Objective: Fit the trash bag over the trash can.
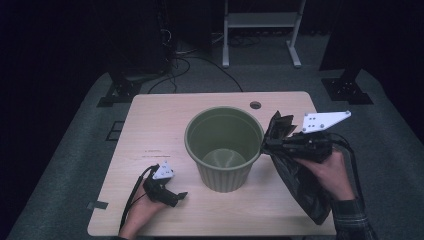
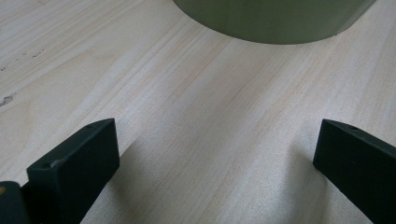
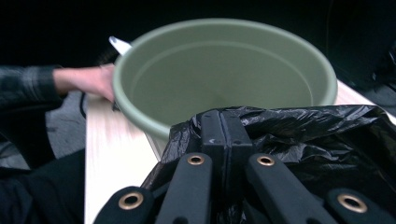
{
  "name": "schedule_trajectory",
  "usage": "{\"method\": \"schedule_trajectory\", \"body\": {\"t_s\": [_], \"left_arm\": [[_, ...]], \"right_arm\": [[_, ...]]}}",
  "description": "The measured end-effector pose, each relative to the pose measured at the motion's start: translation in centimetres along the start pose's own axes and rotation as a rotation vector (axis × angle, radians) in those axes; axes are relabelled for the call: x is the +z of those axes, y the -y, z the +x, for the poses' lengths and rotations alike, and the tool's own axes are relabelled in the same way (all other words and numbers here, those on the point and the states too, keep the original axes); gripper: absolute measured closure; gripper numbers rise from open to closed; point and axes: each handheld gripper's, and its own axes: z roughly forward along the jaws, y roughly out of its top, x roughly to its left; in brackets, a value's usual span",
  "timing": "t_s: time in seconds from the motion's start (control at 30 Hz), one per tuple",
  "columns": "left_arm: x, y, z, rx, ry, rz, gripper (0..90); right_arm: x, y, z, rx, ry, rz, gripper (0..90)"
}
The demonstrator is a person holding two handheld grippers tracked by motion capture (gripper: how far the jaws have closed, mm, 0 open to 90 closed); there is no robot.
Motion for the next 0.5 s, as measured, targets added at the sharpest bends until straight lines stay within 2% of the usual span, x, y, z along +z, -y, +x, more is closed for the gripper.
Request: {"method": "schedule_trajectory", "body": {"t_s": [0.07,0.23,0.5], "left_arm": [[0.0,0.0,0.0,0.0,0.0,0.0,0.0],[0.0,0.0,0.0,0.0,0.0,0.0,0.0],[0.0,0.0,0.0,0.0,0.0,0.0,0.0]], "right_arm": [[0.0,-0.6,0.0,-0.006,-0.016,-0.012,89.6],[0.8,-2.1,0.1,-0.022,-0.035,0.0,89.6],[3.3,-5.0,0.4,-0.052,-0.084,0.018,89.6]]}}
